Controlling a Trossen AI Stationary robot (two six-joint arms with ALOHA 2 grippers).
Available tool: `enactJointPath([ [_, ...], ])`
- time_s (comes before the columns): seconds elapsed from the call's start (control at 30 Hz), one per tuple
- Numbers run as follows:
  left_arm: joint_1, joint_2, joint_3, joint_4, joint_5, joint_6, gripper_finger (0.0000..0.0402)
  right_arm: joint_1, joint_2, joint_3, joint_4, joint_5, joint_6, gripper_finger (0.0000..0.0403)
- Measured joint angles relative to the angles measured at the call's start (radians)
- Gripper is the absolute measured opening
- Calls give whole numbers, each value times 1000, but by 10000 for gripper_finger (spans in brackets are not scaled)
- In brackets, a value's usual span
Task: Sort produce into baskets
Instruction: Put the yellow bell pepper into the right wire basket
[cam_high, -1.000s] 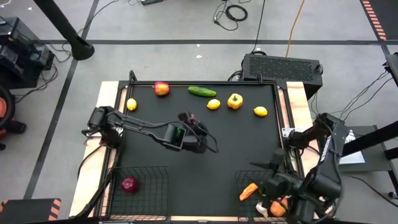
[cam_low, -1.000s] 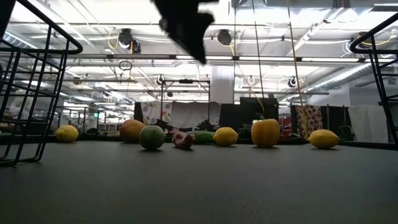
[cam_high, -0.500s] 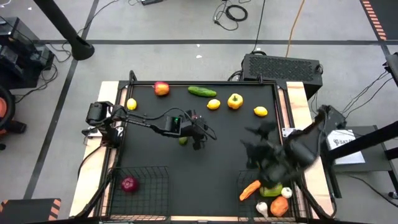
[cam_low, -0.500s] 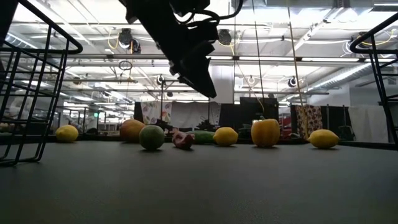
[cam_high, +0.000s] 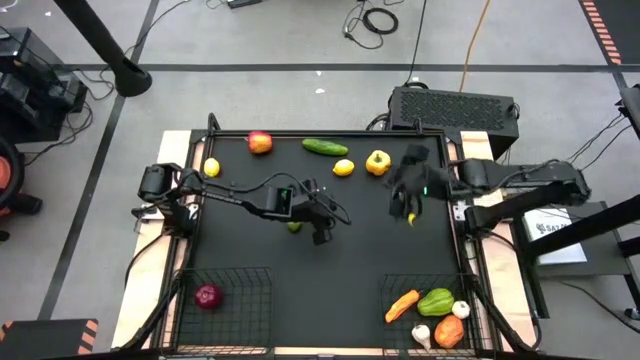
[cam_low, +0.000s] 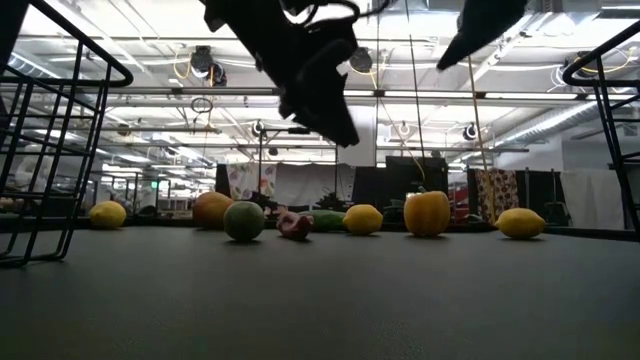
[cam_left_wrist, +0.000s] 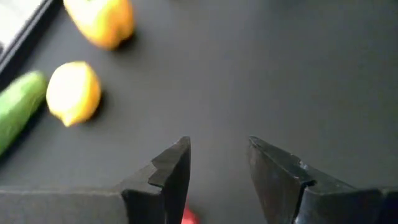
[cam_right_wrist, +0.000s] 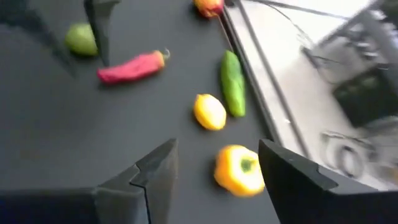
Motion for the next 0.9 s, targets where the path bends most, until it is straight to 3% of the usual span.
enactJointPath([
  [0.13,10,-13,-52,116,1,61,164,-186,-31,-101,180,-145,-60,212],
  [0.23,34,-13,-108,208,3,69,164,-288,-6,-126,242,-198,-79,212],
  [0.4,69,-13,-141,205,3,43,164,-411,87,-129,266,-261,-100,212],
  [0.63,71,-13,-147,221,4,43,164,-505,217,-129,284,-254,25,212],
  [0.9,67,-13,-147,223,38,42,164,-512,325,-82,262,-253,266,212],
])
